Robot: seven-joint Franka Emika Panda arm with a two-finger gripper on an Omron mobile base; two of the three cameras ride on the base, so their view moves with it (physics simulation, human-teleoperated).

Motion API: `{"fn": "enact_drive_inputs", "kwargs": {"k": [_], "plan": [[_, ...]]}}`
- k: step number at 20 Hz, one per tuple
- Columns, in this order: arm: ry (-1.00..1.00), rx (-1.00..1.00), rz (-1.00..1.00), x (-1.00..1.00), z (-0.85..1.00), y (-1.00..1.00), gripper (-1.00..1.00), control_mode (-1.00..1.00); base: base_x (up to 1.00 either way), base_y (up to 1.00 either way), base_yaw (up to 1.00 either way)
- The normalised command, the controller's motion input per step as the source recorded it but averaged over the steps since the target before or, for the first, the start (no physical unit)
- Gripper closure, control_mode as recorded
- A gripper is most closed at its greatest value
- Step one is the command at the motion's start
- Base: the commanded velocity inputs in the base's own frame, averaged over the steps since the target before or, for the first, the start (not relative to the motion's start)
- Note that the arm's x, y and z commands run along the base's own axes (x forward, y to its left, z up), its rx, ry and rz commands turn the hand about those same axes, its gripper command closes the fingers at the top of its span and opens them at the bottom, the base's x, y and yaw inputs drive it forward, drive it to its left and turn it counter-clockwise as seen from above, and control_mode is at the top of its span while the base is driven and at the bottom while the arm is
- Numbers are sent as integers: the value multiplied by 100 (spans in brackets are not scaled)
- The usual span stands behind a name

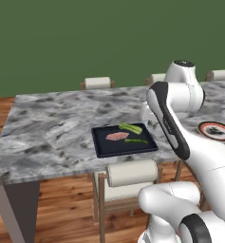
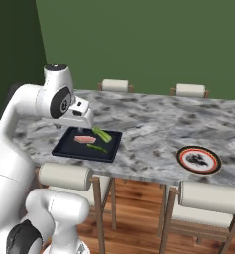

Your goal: Create a steak meal by picking up the steak and asparagus from the tray and placing them on the plate. Leave the celery on the tray.

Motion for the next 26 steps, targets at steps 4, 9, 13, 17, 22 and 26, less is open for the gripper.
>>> {"fn": "enact_drive_inputs", "kwargs": {"k": [4, 9, 13, 17, 22, 26], "plan": [[0, 0, 0, -6, -33, 6, -100, -100, 0, 0, 0], [0, 0, 0, -1, -7, 17, -100, -100, 0, 0, 0], [0, 0, 0, 2, 0, 5, -100, -100, 0, 0, 0], [0, 0, 0, 1, 0, 1, -100, -100, 0, 0, 0], [0, 0, 0, -1, 0, 0, -100, -100, 0, 0, 0], [0, 0, 0, -24, 0, -1, -100, -100, 0, 0, 0]]}}
